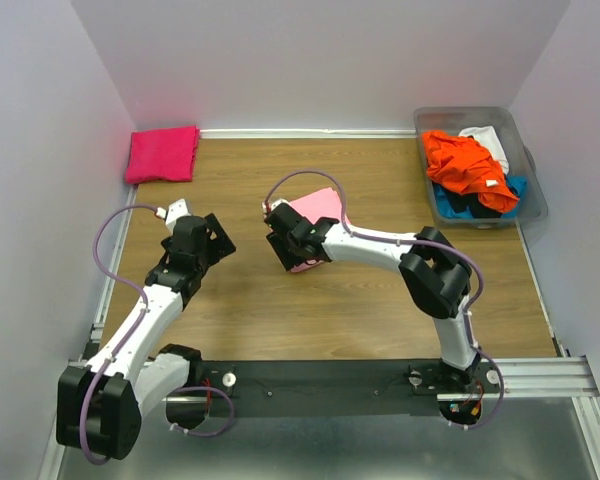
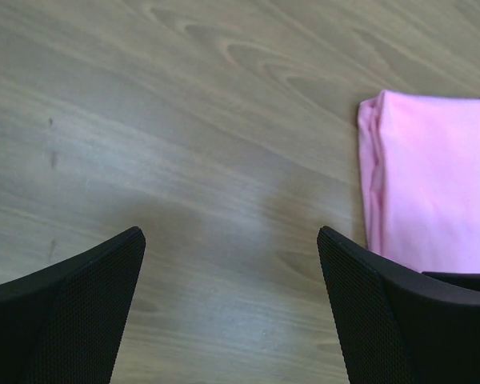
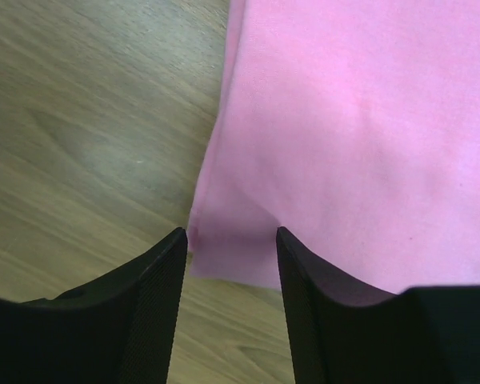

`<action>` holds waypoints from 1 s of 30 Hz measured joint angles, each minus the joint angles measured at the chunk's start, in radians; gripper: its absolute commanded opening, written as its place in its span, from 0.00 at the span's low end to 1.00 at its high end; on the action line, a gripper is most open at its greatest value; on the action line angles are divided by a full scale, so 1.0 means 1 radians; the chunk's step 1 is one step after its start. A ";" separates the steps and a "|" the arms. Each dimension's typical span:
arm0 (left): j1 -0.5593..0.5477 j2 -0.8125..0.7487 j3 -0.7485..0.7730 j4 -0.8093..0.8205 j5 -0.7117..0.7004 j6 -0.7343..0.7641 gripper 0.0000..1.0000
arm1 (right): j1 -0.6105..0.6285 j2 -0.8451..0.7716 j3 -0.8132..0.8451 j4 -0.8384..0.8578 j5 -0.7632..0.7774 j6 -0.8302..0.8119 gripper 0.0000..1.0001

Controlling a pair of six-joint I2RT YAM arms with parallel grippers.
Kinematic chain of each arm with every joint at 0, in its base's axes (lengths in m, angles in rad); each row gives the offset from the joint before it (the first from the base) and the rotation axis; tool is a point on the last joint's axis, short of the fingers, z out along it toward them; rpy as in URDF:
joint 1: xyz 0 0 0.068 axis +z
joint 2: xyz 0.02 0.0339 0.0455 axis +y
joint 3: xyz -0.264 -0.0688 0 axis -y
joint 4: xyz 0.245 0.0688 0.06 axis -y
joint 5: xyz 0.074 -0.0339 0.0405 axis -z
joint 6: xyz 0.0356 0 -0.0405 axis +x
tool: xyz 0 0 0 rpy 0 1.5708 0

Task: Fold and stack the t-shirts
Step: Fold the tshirt

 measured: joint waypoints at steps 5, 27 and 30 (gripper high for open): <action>0.001 -0.019 -0.025 -0.034 0.000 -0.022 0.96 | 0.028 0.051 0.021 -0.017 0.053 -0.008 0.54; 0.002 0.086 0.000 0.037 0.175 -0.073 0.98 | 0.031 0.078 0.048 -0.051 0.114 -0.028 0.01; 0.002 0.127 0.005 0.093 0.233 -0.090 0.98 | 0.004 0.064 0.048 -0.055 0.047 -0.013 0.01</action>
